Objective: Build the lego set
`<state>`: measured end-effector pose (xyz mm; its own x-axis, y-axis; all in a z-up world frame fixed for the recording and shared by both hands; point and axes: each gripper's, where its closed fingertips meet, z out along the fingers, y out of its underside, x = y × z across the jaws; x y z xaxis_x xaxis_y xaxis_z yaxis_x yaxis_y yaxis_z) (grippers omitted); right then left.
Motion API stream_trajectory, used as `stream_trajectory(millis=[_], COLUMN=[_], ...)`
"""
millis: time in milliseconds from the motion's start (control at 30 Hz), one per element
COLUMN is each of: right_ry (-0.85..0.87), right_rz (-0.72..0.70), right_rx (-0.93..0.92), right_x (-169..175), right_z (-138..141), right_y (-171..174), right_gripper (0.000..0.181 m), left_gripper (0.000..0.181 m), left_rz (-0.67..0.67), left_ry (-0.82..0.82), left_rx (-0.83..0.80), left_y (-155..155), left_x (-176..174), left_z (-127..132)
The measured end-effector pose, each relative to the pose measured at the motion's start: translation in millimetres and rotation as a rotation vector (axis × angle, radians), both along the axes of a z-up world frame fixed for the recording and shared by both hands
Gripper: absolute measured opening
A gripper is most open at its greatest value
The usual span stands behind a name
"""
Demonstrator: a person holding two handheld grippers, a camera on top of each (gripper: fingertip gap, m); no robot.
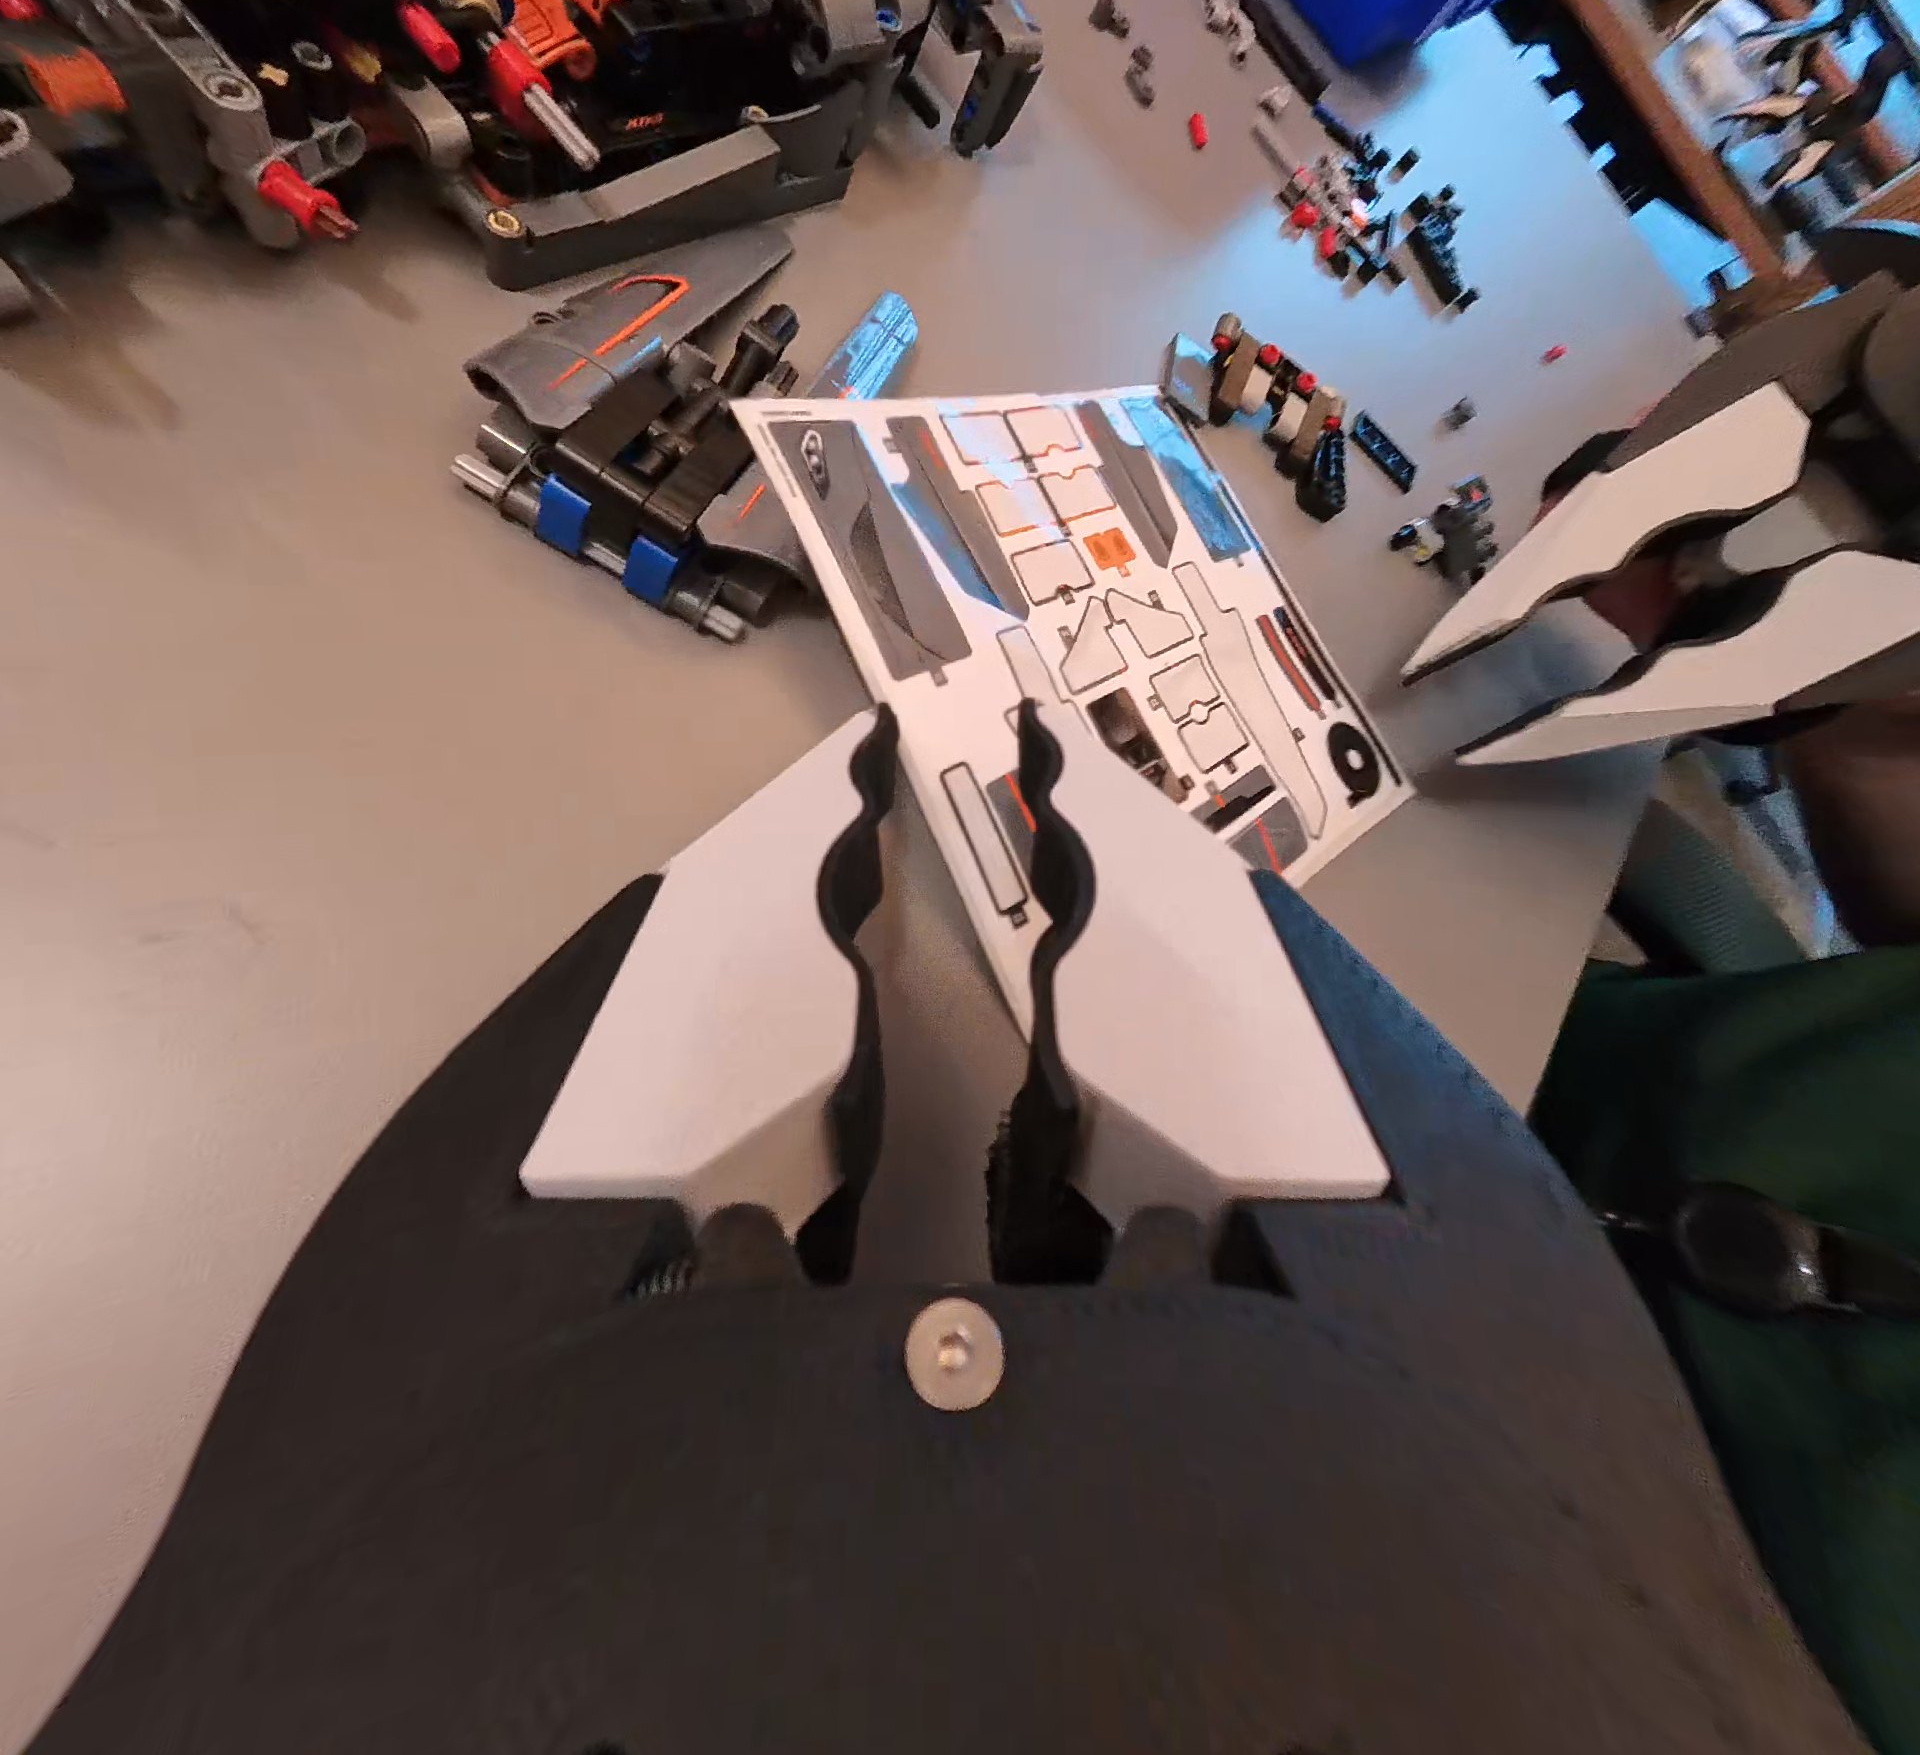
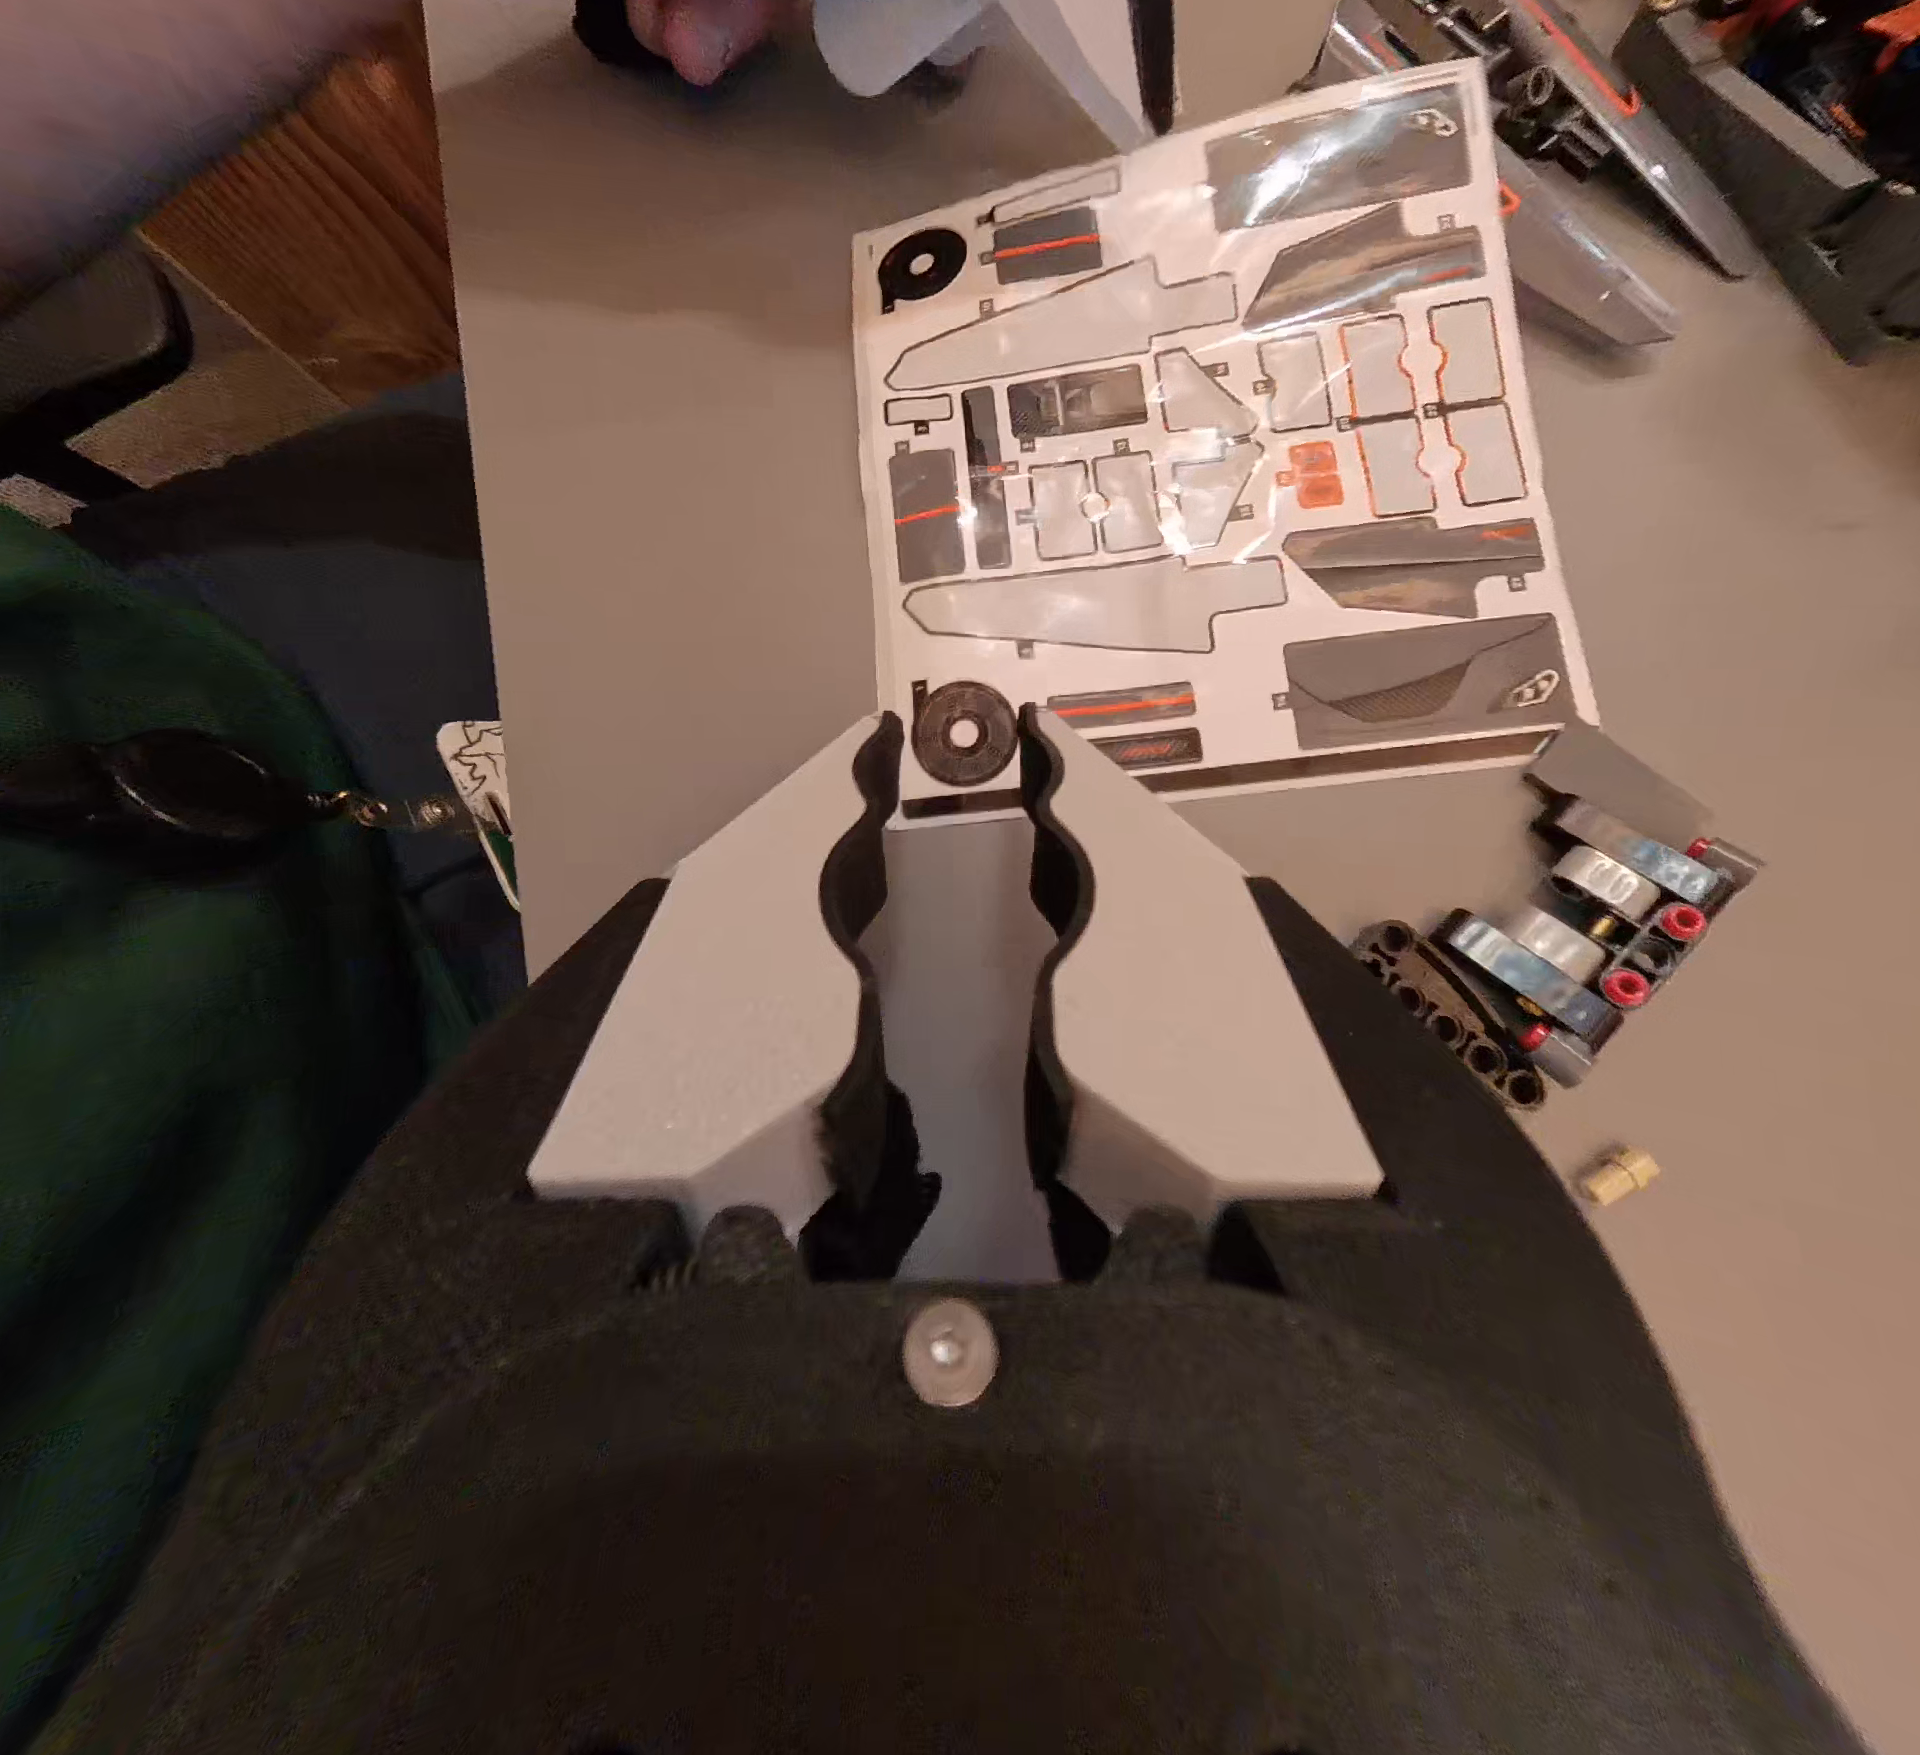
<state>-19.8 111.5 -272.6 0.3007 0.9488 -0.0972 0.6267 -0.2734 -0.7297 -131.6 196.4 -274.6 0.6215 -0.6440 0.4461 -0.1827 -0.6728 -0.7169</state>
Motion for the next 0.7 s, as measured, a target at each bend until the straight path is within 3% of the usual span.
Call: stream_trajectory(millis=[33,300,500,600,700], right_ry=[0.003,0.050,0.127,0.116,0.019], right_rz=[-0.006,-0.048,-0.050,-0.028,-0.017], right_rx=[0.003,-0.030,-0.013,0.005,0.042], right_x=[1.2,10.2,-7.6,-23.2,-29.8], right_z=[1.5,10.2,22.3,16.2,-2.2], right_y=[1.2,3.6,-4.0,-7.3,-5.4], right_gripper=[0.021,0.022,0.025,0.029,0.028], left_gripper=[0.021,0.000,0.000,0.013,0.028], left_rz=[0.001,-0.027,-0.008,0.069,0.019], left_ry=[-0.018,-0.088,-0.125,0.000,0.016], left_rx=[-0.008,-0.040,-0.020,0.015,-0.019], left_y=[0.0,-1.5,-3.1,6.8,4.4], left_x=[0.4,9.7,12.3,-5.6,0.6], left_z=[0.8,4.7,12.7,5.3,0.4])
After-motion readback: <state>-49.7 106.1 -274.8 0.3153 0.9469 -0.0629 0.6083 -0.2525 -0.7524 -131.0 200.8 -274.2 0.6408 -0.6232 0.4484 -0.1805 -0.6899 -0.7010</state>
